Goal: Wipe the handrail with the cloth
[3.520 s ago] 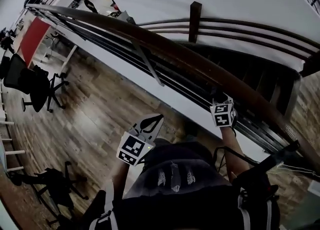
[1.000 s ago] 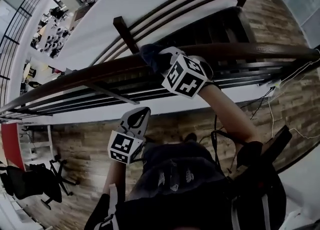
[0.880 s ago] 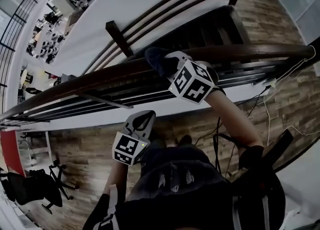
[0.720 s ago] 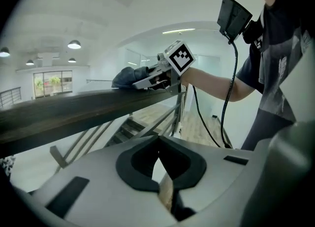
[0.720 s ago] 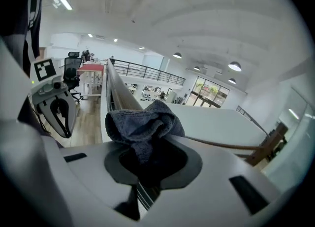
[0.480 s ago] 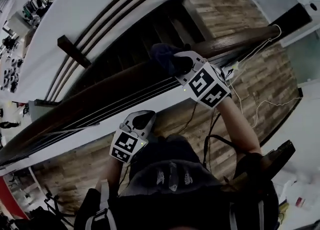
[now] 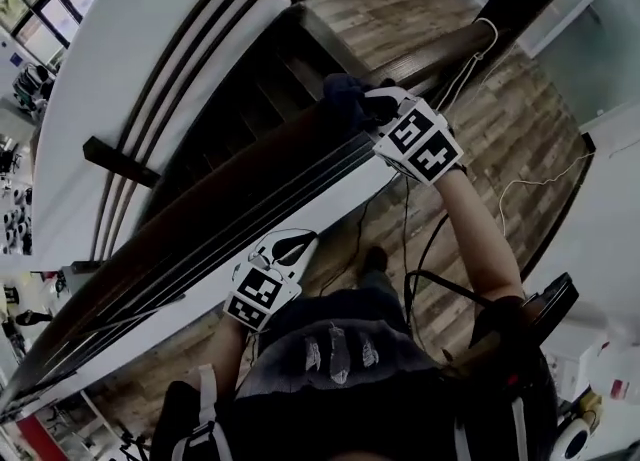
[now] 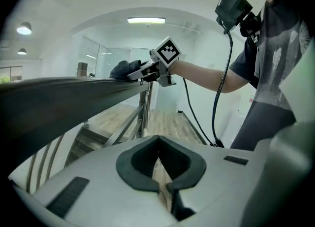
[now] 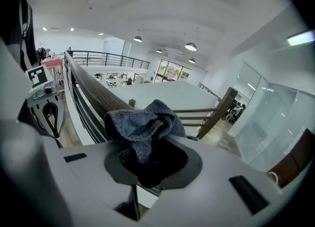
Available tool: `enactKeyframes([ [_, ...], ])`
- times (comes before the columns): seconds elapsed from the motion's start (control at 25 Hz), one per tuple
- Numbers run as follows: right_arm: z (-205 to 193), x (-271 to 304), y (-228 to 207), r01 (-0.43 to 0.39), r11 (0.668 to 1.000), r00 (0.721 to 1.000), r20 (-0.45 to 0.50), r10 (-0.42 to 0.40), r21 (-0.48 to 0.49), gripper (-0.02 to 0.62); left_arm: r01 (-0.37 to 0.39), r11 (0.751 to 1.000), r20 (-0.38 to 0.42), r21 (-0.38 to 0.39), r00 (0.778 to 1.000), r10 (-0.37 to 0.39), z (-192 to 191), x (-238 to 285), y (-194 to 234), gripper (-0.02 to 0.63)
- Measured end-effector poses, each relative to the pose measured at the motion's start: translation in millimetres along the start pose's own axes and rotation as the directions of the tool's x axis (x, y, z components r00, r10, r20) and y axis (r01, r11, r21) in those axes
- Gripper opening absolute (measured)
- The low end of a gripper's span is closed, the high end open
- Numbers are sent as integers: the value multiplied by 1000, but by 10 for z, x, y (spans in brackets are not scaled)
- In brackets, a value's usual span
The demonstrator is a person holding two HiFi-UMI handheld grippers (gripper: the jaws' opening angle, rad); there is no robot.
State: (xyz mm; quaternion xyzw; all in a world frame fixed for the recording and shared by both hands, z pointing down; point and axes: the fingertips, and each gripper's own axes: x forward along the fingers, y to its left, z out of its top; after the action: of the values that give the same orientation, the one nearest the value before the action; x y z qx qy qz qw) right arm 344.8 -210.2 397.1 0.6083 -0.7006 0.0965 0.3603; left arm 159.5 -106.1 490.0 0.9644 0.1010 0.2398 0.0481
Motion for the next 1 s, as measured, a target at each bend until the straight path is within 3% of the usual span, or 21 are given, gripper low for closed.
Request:
enactKeyframes([
  [0.28,-958,-463,-1375,2,1000,997,81,-3,5,55,-95,993,41,-66,994,97,978,1331,-545,8],
  [0.44,-1465,-595,-2118,14,1000,1000,19,-13,-20,55,-123,992,14,-36,992,124,1171,1854,-787,8],
  [0.56,-1768,-656,-2842,109,994,994,-18,-108,19,55,-137,990,-18,-11,990,137,1200,2016,-779,8],
  [0.68,-1987,-724,-3441,176,976,984,-43,-172,127,55,-154,988,-16,-19,988,154,1299,2077,-665,8],
  [0.76,-2126,-759,-3660,212,961,977,-60,-205,178,55,-157,987,-7,-31,988,157,1347,2098,-605,8],
  [0.92,-2207,-814,-4109,328,927,944,-89,-316,184,55,-211,977,12,-33,977,211,1364,2111,-418,8],
  [1.0,-2346,-883,-4205,346,904,938,-98,-332,251,55,-217,975,4,-39,976,217,1289,2094,-428,8],
])
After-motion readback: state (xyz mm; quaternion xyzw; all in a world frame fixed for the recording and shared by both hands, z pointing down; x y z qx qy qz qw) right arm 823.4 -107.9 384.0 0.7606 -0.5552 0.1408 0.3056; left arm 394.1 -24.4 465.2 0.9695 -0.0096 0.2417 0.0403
